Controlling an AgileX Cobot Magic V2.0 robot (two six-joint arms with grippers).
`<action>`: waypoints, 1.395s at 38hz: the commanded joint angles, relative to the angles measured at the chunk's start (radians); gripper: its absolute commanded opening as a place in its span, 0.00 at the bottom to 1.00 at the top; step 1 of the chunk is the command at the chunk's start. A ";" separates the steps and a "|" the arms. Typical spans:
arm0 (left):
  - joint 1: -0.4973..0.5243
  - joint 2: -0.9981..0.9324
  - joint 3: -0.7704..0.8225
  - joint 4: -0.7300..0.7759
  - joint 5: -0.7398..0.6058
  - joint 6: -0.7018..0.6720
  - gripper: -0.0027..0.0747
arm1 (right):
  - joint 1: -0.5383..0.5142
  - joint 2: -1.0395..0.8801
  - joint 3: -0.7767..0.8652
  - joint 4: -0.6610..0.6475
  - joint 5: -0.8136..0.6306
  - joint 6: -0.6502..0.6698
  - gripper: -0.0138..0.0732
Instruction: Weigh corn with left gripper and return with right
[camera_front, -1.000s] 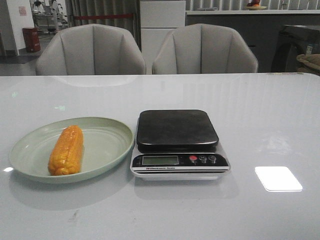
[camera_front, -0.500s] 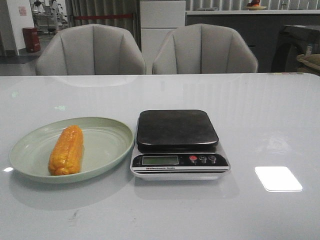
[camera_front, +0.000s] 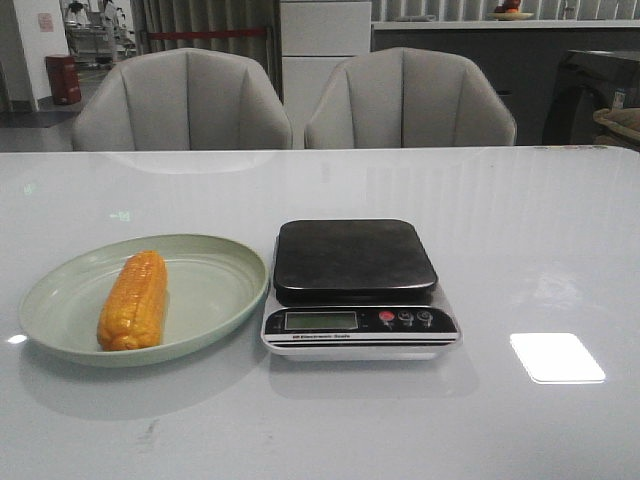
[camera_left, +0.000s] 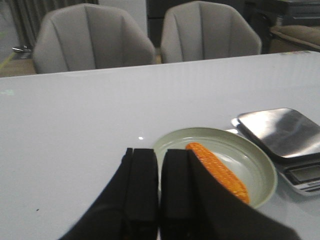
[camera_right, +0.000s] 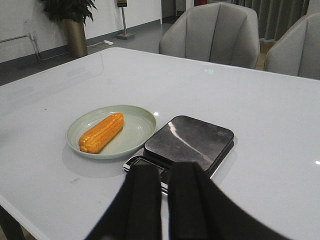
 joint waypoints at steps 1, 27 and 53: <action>0.087 -0.047 0.051 0.005 -0.153 0.002 0.18 | -0.005 0.010 -0.025 -0.013 -0.087 -0.010 0.40; 0.244 -0.104 0.172 -0.012 -0.202 0.002 0.18 | -0.005 0.010 -0.025 -0.013 -0.086 -0.010 0.40; 0.244 -0.104 0.172 -0.012 -0.202 0.002 0.18 | -0.024 0.010 -0.011 -0.013 -0.087 -0.010 0.40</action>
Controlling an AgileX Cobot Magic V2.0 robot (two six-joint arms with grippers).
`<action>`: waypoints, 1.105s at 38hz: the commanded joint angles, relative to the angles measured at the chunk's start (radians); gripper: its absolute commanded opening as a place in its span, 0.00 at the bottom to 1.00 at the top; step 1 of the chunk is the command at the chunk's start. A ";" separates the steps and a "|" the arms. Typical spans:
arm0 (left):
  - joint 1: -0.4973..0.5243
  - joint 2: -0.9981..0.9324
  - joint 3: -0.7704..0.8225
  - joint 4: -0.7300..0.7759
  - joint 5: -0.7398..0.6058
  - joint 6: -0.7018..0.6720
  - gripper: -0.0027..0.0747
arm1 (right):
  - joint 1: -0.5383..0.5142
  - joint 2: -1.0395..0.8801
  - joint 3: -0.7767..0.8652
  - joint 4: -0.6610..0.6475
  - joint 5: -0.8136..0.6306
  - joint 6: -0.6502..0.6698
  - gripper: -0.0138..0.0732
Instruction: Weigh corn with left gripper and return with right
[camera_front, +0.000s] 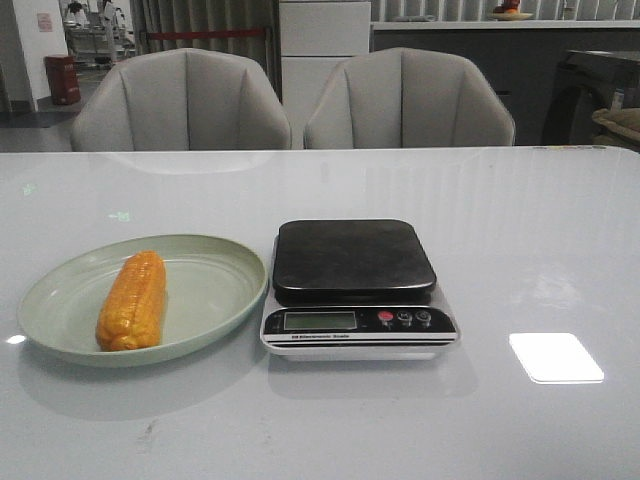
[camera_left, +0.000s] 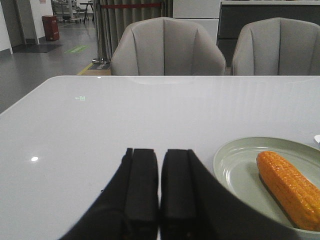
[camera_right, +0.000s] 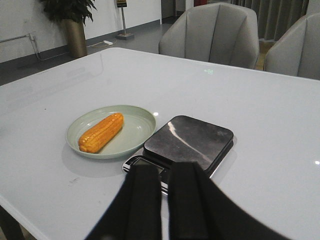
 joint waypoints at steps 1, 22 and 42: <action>0.002 -0.019 0.030 -0.006 -0.086 0.002 0.18 | -0.037 0.011 -0.013 -0.011 -0.086 -0.009 0.40; 0.002 -0.019 0.030 -0.006 -0.086 0.002 0.18 | -0.562 -0.076 0.277 -0.011 -0.440 -0.009 0.40; 0.002 -0.019 0.030 -0.006 -0.082 0.002 0.18 | -0.558 -0.159 0.288 -0.011 -0.405 -0.009 0.40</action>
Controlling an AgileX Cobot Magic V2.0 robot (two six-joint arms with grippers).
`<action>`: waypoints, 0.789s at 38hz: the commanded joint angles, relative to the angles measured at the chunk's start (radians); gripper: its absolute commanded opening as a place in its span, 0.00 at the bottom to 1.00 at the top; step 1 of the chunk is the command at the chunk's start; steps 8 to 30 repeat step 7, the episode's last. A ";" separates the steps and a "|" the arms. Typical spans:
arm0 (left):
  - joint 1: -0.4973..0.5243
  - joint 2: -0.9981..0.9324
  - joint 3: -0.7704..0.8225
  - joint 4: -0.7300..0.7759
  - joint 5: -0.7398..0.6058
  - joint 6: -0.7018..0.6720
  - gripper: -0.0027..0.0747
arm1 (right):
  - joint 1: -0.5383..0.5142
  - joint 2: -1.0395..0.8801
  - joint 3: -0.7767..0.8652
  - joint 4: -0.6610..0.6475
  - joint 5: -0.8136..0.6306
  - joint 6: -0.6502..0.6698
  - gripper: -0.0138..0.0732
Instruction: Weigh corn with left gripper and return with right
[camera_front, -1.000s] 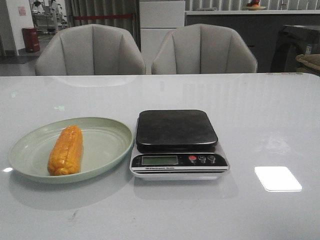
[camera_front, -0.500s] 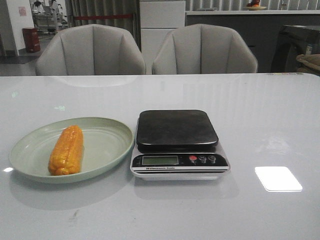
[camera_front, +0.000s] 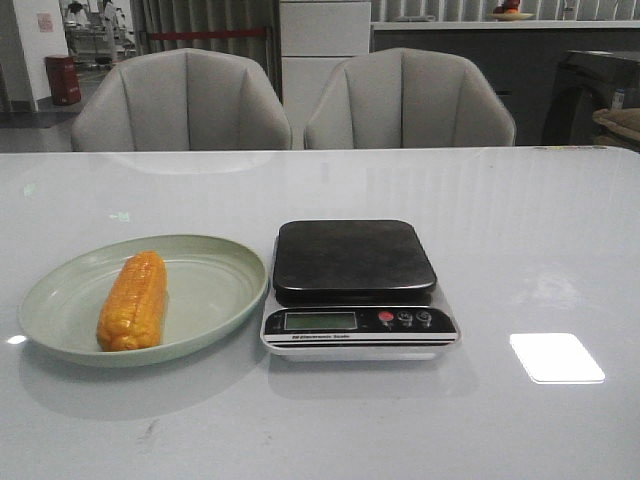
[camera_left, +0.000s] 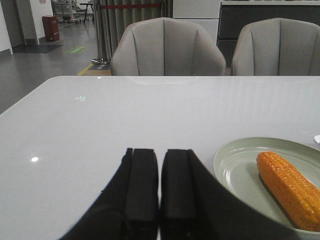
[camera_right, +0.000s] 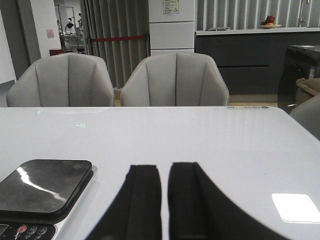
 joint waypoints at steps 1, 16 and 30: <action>0.002 -0.019 0.030 -0.006 -0.079 0.002 0.18 | -0.003 -0.020 0.010 -0.009 -0.076 -0.010 0.40; 0.002 -0.019 0.030 -0.006 -0.079 0.002 0.18 | -0.003 -0.020 0.010 -0.009 -0.076 -0.010 0.40; 0.002 -0.019 0.030 -0.006 -0.079 0.002 0.18 | -0.003 -0.020 0.010 -0.009 -0.076 -0.010 0.40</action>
